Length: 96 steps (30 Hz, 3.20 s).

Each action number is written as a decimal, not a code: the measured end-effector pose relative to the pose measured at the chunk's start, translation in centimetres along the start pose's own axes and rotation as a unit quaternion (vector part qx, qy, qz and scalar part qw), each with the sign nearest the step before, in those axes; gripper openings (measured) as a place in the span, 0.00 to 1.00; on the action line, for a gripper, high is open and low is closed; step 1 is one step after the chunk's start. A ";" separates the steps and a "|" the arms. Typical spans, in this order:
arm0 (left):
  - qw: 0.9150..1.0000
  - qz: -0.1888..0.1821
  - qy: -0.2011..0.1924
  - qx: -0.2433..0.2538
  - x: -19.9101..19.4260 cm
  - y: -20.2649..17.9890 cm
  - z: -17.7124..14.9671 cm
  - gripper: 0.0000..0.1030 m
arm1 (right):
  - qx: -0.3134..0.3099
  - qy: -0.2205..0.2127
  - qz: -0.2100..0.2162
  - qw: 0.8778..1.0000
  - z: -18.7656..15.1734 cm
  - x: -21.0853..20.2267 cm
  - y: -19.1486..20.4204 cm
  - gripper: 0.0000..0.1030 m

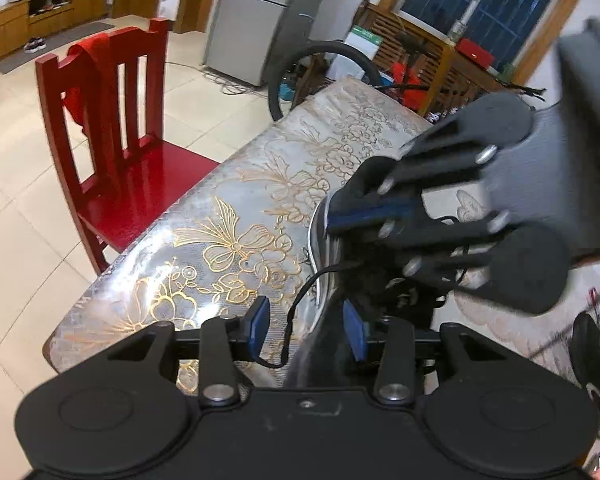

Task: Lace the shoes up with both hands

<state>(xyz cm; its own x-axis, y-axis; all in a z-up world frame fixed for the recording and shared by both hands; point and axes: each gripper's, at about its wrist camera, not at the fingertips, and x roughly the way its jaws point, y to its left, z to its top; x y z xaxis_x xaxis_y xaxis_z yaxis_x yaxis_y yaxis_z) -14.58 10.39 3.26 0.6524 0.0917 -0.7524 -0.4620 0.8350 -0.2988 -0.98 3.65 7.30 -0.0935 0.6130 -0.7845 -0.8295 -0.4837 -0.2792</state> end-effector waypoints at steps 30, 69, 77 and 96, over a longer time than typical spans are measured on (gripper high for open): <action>0.987 -0.016 0.005 0.158 -0.1 3.4 -1.3 0.34 | 0.453 -0.089 -0.161 0.872 1.6 -4.0 5.0 0.33; 0.961 -0.022 0.058 0.269 9.0 1.2 0.7 0.31 | 0.543 -0.346 -0.095 0.759 5.2 -6.8 3.2 0.05; 0.969 -0.026 0.052 0.240 6.0 3.9 1.8 0.32 | 0.540 -0.232 -0.220 0.778 6.6 -5.3 3.8 0.54; 0.971 -0.053 0.073 0.220 0.0 8.9 -2.5 0.36 | 0.555 -0.054 -0.271 0.785 2.5 -2.2 12.4 0.60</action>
<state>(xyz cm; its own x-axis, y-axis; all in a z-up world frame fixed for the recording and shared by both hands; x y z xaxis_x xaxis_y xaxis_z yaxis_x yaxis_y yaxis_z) -20.15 16.46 -0.89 0.5757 -0.0578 -0.8156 -0.0753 0.9895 -0.1233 -12.41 -2.10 6.96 0.4427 0.6189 -0.6489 -0.7263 0.6718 0.1453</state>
